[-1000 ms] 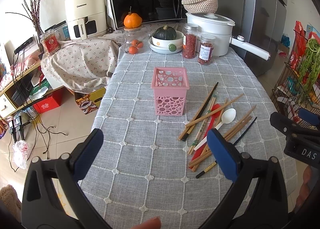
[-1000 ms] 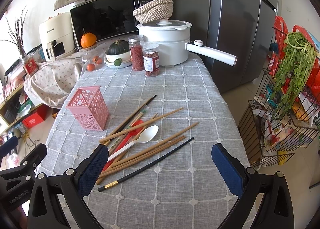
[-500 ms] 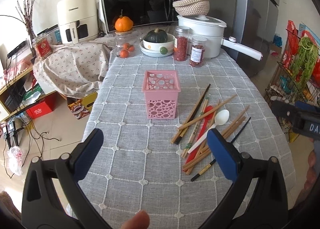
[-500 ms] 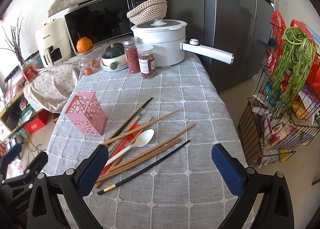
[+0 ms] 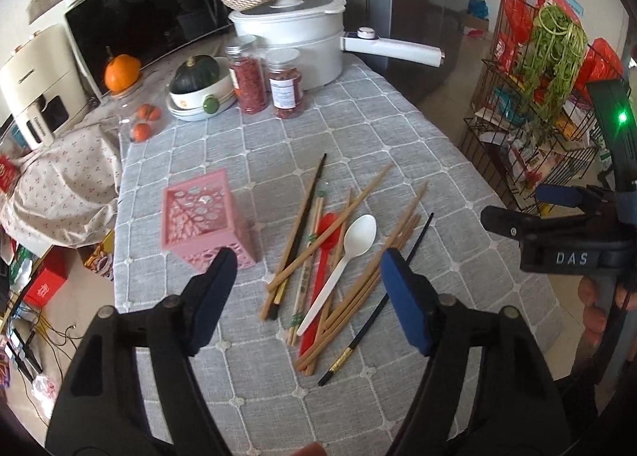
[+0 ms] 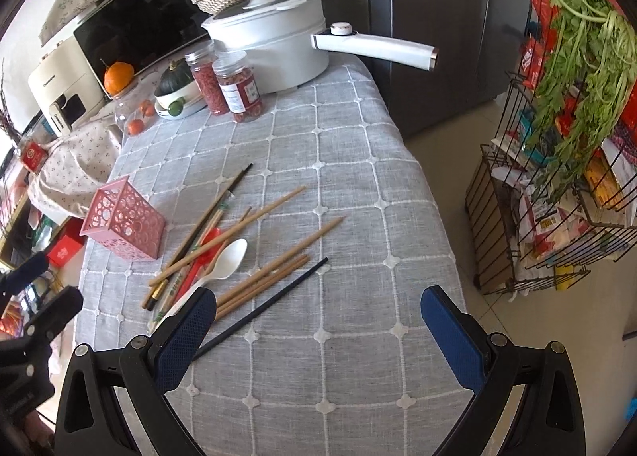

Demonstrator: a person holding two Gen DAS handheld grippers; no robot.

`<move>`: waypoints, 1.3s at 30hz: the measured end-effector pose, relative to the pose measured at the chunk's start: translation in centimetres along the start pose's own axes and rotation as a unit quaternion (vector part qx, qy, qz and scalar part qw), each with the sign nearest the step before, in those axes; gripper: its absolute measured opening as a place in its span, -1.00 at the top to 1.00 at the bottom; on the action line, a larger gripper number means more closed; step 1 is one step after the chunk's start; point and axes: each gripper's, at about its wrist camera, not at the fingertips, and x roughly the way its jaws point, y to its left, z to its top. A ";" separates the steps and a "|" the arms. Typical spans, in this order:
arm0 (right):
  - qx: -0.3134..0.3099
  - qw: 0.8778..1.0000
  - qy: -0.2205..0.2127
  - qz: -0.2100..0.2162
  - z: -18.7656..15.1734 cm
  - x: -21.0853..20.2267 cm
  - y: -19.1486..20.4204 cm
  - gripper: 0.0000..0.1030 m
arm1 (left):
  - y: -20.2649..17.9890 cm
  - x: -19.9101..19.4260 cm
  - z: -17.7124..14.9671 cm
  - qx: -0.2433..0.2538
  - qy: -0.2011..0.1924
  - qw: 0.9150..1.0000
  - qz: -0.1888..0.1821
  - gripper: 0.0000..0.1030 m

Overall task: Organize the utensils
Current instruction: 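Lower the left tool onto a wooden chopstick and close it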

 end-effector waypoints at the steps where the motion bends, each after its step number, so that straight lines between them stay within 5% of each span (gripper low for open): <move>1: 0.005 1.000 0.007 0.000 0.1 0.3 -0.5 -1.00 | -0.4 1.0 0.7 0.010 0.015 1.000 -0.004 -0.29; 13: 0.086 0.993 0.079 0.020 0.1 4.1 -5.9 -0.67 | -4.7 13.8 5.4 0.039 0.152 0.985 -0.070 0.45; 23: 0.082 0.993 0.087 0.023 0.4 5.0 -6.3 -0.67 | -7.4 19.1 7.1 0.090 0.175 0.980 -0.037 0.51; 31: 0.089 0.992 0.091 0.020 0.5 5.4 -6.6 -0.67 | -7.5 19.2 7.2 0.110 0.171 0.979 -0.010 0.80; 39: 0.092 0.991 0.090 0.025 0.6 5.4 -6.4 -0.67 | -3.5 13.0 6.9 0.084 0.118 0.989 -0.028 0.87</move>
